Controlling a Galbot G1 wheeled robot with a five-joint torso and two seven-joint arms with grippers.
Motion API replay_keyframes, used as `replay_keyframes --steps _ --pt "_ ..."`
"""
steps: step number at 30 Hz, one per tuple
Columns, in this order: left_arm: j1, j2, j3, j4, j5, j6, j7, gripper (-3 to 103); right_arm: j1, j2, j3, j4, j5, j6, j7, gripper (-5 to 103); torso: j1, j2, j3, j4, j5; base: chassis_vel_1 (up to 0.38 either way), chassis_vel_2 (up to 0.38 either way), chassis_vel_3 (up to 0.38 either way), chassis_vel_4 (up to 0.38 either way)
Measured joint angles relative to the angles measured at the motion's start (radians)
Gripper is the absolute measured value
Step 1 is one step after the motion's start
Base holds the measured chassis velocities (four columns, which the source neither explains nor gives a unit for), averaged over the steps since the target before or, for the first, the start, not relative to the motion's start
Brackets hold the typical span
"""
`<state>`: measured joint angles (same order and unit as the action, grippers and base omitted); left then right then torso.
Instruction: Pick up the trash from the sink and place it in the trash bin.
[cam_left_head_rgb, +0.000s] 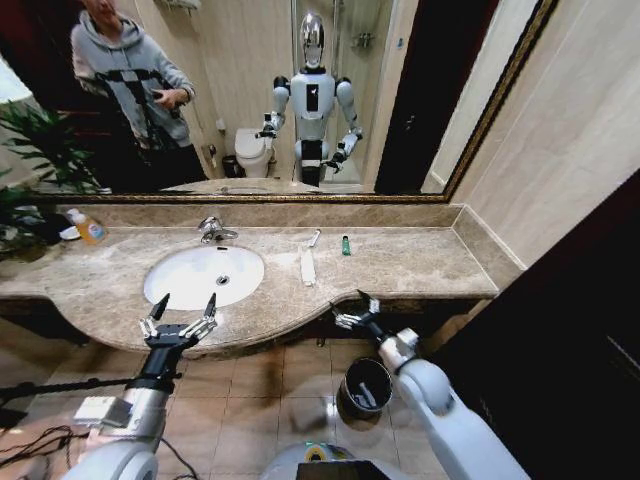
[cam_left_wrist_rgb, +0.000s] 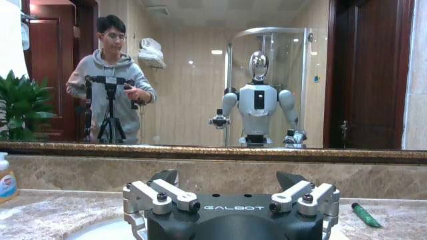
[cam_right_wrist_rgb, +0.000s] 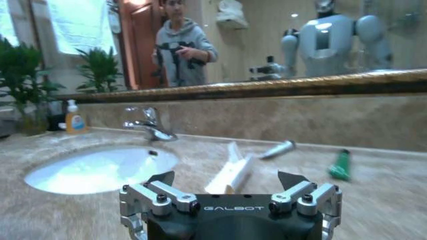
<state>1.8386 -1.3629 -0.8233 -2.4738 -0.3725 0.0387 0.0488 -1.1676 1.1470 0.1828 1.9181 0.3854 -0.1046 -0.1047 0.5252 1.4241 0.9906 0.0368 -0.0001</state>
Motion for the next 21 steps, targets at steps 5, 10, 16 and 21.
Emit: replay_keyframes --steps 5,10,16,21 --pt "0.0 0.0 0.0 0.0 0.0 0.0 0.0 100 0.154 0.015 -0.107 -0.096 0.01 -0.014 0.022 100 0.0 0.0 0.0 0.0002 0.0 0.0 0.0 0.0 0.0" --pt "0.0 0.0 0.0 0.0 0.0 0.0 0.0 100 0.262 0.052 -0.186 -0.19 -0.014 -0.012 0.024 100 0.0 0.0 0.0 0.0 0.0001 0.0 0.0 0.0 0.0" --pt "0.0 0.0 0.0 0.0 0.0 0.0 0.0 100 0.364 0.131 -0.242 -0.304 -0.092 -0.003 0.038 100 0.0 0.0 0.0 0.0001 -0.0003 0.0 0.0 0.0 0.0" --pt "0.0 0.0 0.0 0.0 0.0 0.0 0.0 100 0.386 0.161 -0.248 -0.362 -0.125 -0.011 0.055 99 0.0 0.0 0.0 0.0 -0.0002 0.0 0.0 0.0 0.0"
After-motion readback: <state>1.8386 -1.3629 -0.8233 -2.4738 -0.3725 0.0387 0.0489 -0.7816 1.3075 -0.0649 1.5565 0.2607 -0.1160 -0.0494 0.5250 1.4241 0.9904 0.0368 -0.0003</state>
